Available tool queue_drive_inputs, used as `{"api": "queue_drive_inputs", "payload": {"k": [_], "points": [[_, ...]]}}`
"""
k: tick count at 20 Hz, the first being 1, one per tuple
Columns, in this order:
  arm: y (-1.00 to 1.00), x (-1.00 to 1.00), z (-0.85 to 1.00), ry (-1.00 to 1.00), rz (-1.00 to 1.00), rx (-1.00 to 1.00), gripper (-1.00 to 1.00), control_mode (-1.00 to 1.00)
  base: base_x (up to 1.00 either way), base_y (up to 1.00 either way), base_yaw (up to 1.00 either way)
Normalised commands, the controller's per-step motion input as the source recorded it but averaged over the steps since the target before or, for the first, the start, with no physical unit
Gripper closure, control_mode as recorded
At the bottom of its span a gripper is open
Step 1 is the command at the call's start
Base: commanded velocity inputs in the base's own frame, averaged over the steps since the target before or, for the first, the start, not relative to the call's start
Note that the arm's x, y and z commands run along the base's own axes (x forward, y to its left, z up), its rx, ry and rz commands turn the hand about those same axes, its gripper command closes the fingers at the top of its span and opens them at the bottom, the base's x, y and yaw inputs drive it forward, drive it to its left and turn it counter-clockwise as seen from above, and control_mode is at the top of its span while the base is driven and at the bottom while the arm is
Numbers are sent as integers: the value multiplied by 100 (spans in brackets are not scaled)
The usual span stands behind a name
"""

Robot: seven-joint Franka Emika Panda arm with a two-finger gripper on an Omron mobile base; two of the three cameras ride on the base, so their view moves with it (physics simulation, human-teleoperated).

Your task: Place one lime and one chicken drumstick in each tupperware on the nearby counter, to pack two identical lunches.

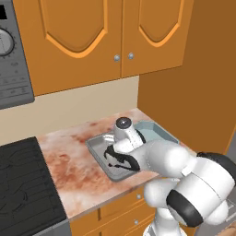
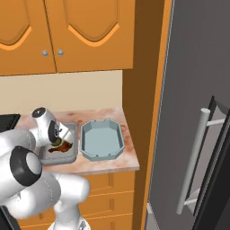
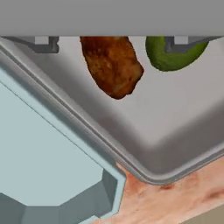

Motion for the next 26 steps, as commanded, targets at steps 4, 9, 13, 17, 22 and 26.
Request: {"api": "queue_drive_inputs", "payload": {"k": [4, 9, 13, 17, 22, 26], "points": [[-2, -34, 84, -15, 0, 3, -100, -100, 0, 0, 0], [-3, -97, 100, -26, 9, 3, -100, -100, 0, 0, 0], [-15, -100, 91, -25, 25, 0, -100, -100, 0, 0, 0], [-11, -100, 52, -13, 33, 2, -100, -100, 0, 0, 0], [0, 0, 0, 0, 0, 0, -100, 100, -100, 0, 19], [0, 0, 0, 0, 0, 0, -100, 100, -100, 0, 4]]}}
